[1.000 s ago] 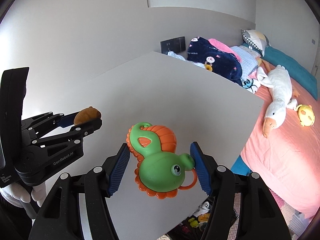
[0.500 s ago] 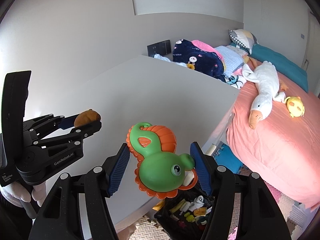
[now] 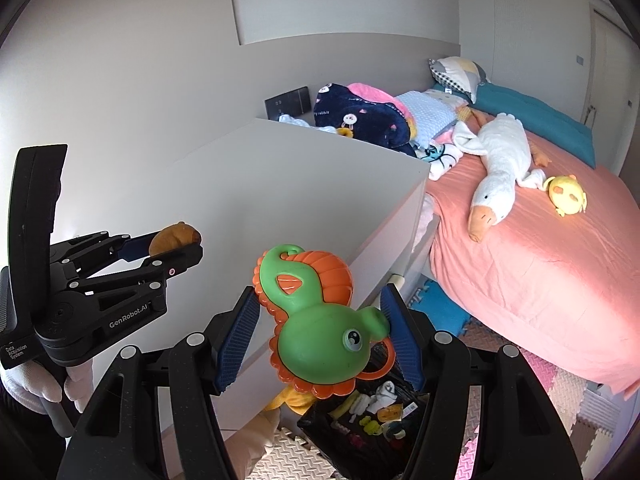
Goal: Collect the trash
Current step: 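Carry the brown plush and green seahorse toy down over the black bin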
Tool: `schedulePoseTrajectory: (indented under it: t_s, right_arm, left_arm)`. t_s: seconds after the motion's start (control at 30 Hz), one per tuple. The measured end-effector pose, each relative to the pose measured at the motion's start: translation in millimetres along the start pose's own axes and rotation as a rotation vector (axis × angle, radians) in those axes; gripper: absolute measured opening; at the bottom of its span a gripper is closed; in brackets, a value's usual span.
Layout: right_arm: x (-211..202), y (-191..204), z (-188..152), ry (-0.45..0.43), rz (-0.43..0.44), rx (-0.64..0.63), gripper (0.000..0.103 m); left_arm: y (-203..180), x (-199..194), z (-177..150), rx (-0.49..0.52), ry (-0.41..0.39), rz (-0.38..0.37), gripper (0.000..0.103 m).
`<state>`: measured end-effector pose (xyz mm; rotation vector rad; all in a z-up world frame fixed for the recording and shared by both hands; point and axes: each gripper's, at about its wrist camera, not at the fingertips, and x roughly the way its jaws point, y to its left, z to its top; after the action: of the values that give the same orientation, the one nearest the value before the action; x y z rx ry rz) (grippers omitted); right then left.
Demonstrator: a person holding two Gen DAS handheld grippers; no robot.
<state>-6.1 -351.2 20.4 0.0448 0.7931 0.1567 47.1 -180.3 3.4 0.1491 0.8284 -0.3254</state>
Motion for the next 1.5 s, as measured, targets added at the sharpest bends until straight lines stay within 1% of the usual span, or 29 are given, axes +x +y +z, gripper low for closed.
schedulePoseTrajectory:
  t_s: [0.53, 1.13, 1.5]
  right_arm:
    - [-32.8, -47.1, -26.8, -0.022, -0.083, 0.067, 0.064]
    - [-57.6, -115.1, -57.4, -0.031, -0.214, 0.247, 0.064]
    - [-66.1, -144.0, -75.1, -0.029, -0.264, 0.326, 0.064]
  left_arm:
    - [-62.3, -1.1, 0.7, 0.077, 0.001, -0.076, 0.036]
    - [-125.6, 6.3, -0.5, 0.159, 0.018, -0.162, 0.036]
    - [-164.0, 13.4, -8.5, 0.206, 0.049, -0.199, 0.037]
